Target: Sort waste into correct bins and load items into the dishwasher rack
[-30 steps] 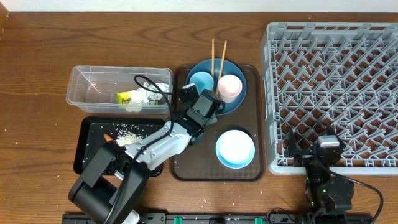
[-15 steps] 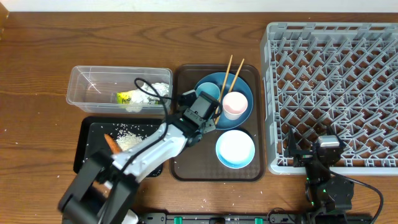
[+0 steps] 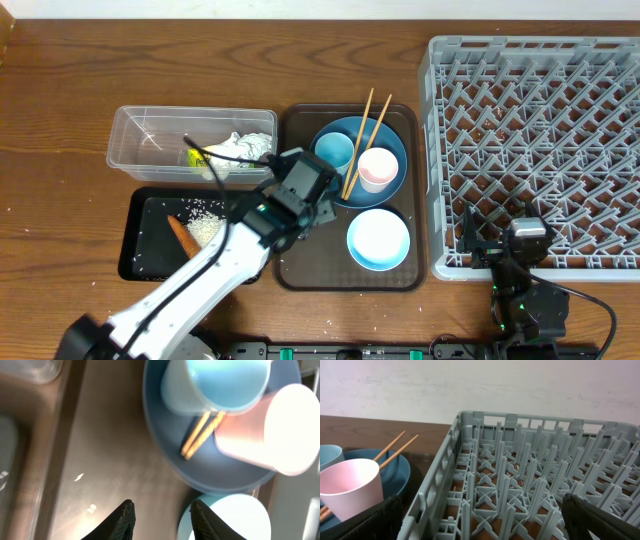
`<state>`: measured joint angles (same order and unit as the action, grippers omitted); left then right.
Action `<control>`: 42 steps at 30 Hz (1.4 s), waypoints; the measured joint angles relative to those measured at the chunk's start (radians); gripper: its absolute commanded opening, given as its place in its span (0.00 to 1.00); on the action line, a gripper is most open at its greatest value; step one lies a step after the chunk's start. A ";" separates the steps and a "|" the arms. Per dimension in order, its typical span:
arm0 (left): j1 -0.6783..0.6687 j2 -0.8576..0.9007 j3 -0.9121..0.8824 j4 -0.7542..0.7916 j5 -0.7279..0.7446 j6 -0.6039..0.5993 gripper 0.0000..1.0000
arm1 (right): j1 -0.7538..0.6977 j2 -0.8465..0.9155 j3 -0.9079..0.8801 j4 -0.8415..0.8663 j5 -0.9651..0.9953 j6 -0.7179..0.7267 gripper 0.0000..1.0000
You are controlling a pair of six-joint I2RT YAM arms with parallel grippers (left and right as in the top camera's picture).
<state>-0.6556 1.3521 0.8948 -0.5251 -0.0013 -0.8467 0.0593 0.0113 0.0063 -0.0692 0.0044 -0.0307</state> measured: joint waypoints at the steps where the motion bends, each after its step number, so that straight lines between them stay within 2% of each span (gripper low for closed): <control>1: 0.000 -0.019 0.000 -0.028 0.007 0.013 0.39 | 0.000 0.000 0.000 0.000 0.000 0.000 0.99; 7: 0.000 -0.098 0.000 -0.240 0.035 0.063 0.38 | 0.000 0.000 0.000 0.000 0.000 0.000 0.99; 9: 0.000 -0.101 0.000 -0.283 0.049 0.066 0.23 | 0.000 0.000 0.000 0.000 0.000 0.000 0.99; 12: -0.001 -0.101 0.000 -0.317 0.073 0.071 0.07 | 0.000 0.000 0.000 0.000 0.000 0.000 0.99; 23: -0.130 -0.101 0.000 -0.295 0.152 0.088 0.06 | 0.000 0.000 0.000 0.000 -0.027 0.044 0.99; 28: -0.196 -0.101 0.000 -0.231 0.156 0.088 0.06 | 0.000 0.001 0.000 0.003 -0.057 0.234 0.99; 32: -0.224 -0.101 0.000 -0.218 0.157 0.088 0.06 | 0.000 0.002 0.016 -0.015 -0.194 0.344 0.99; 35: -0.224 -0.101 0.000 -0.218 0.157 0.088 0.06 | 0.000 0.008 0.095 -0.138 -0.272 0.383 0.99; 42: -0.224 -0.101 0.000 -0.209 0.155 0.088 0.06 | 0.000 0.143 0.508 -0.526 -0.329 0.377 0.99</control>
<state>-0.8791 1.2510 0.8944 -0.7338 0.1535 -0.7586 0.0597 0.1539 0.5140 -0.5953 -0.3248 0.3458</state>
